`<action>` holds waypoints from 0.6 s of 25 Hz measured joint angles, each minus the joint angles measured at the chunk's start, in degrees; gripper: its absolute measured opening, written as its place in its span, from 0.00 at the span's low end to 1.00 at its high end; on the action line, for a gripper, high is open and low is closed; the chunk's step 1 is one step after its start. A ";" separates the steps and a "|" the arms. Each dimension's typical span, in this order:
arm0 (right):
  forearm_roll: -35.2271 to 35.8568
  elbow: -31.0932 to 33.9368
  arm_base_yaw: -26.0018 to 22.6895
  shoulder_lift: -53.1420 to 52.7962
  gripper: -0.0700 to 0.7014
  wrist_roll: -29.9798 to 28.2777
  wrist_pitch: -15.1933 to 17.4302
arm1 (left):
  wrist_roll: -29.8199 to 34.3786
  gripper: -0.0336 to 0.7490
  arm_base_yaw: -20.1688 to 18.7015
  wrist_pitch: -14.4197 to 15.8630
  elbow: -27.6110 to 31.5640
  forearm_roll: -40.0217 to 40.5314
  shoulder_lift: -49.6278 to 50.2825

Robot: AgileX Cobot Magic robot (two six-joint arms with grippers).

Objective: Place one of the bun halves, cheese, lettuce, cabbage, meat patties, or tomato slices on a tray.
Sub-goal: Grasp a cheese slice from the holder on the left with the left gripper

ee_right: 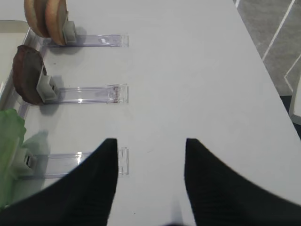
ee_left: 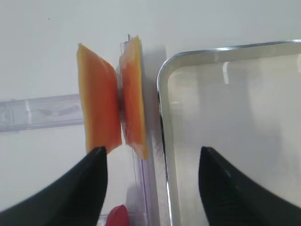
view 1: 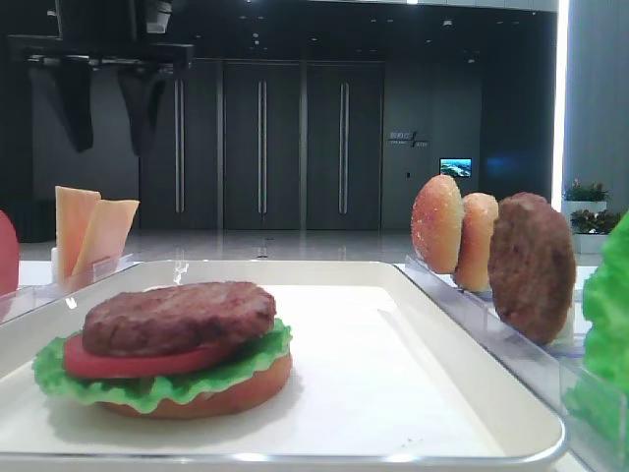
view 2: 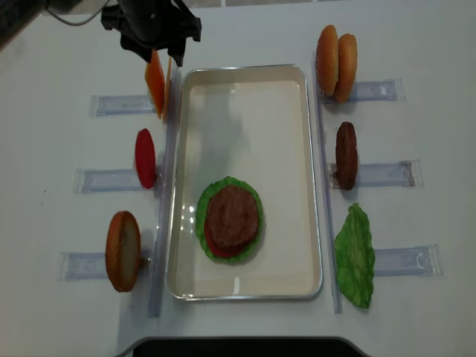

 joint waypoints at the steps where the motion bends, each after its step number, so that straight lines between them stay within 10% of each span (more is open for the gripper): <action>1: 0.00 0.00 0.00 0.00 0.50 0.00 0.00 | -0.36 0.64 0.00 -0.33 0.00 0.14 0.08; 15: 0.00 0.00 0.00 0.00 0.50 0.00 0.00 | -4.60 0.64 0.00 -2.60 0.00 6.16 5.71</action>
